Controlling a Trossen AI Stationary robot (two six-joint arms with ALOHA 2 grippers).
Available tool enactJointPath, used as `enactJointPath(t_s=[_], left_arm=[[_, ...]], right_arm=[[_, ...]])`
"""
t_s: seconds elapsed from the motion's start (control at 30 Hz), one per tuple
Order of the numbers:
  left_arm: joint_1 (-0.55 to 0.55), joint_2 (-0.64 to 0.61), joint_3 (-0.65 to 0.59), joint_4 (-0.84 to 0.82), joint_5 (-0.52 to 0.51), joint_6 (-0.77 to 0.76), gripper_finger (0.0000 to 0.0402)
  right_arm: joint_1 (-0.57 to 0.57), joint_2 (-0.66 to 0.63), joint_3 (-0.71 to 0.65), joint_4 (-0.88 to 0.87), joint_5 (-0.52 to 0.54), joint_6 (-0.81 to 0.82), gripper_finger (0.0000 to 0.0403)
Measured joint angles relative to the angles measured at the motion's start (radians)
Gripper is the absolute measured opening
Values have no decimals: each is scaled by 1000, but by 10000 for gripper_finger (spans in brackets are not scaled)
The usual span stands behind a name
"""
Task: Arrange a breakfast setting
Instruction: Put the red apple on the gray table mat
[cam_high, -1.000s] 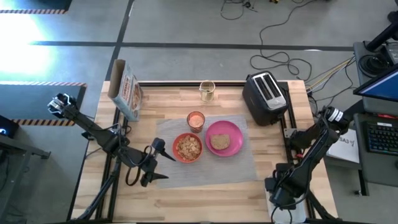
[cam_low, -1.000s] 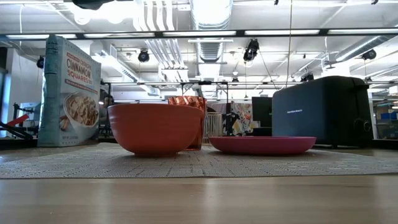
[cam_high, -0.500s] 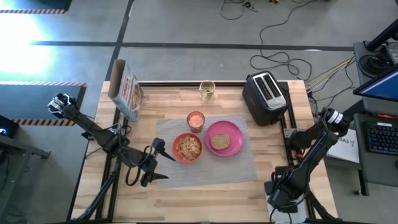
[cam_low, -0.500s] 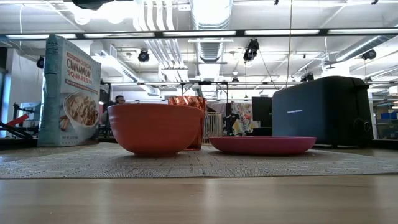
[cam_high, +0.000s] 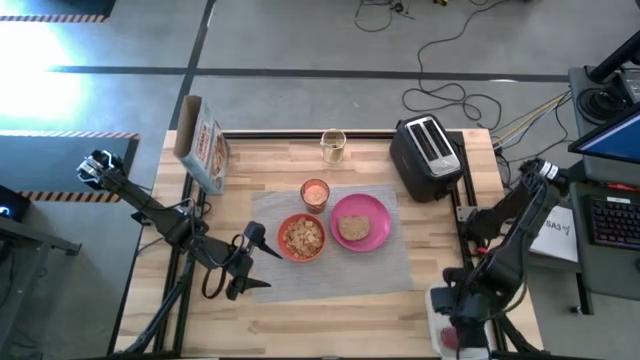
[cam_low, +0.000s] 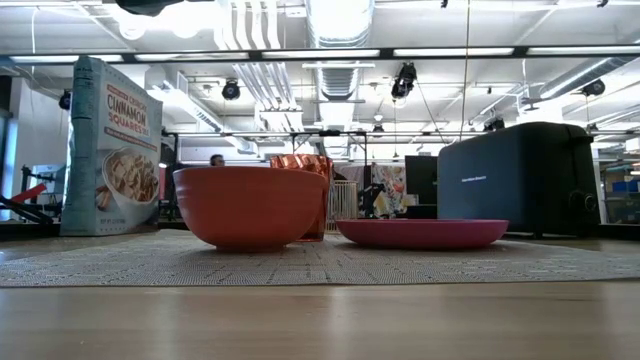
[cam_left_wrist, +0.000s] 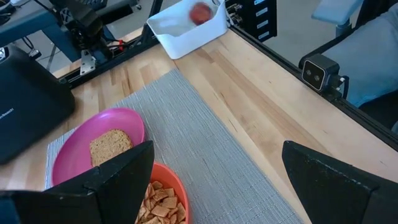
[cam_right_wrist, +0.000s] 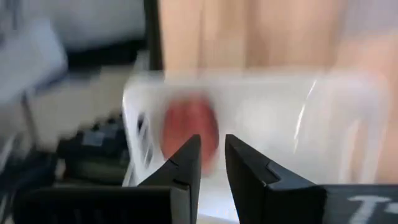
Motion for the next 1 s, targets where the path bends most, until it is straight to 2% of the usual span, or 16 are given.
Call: enactJointPath(t_s=[0.13, 0.2, 0.33, 0.43, 0.5, 0.6, 0.7, 1.0], left_arm=[[0, 0, 0, 1, 0, 0, 336], [0, 0, 0, 0, 0, 0, 336], [0, 0, 0, 1, 0, 0, 336], [0, 0, 0, 1, 0, 0, 336], [0, 0, 0, 1, 0, 0, 336], [0, 0, 0, 0, 0, 0, 336], [0, 1, 0, 1, 0, 0, 336], [0, 3, 0, 0, 0, 0, 336]], right_arm=[[-6, -52, 28, 8, 275, -19, 34], [-6, -72, 32, 1, 306, 9, 19], [-4, -78, 32, -33, 263, 132, 8], [-5, -67, 25, -98, 234, 282, 8], [-5, -48, 19, -150, 180, 379, 10], [-5, -20, 6, -156, 42, 449, 23], [-5, 10, -1, -152, -59, 456, 47], [-5, 103, -3, -154, -75, 289, 147]])
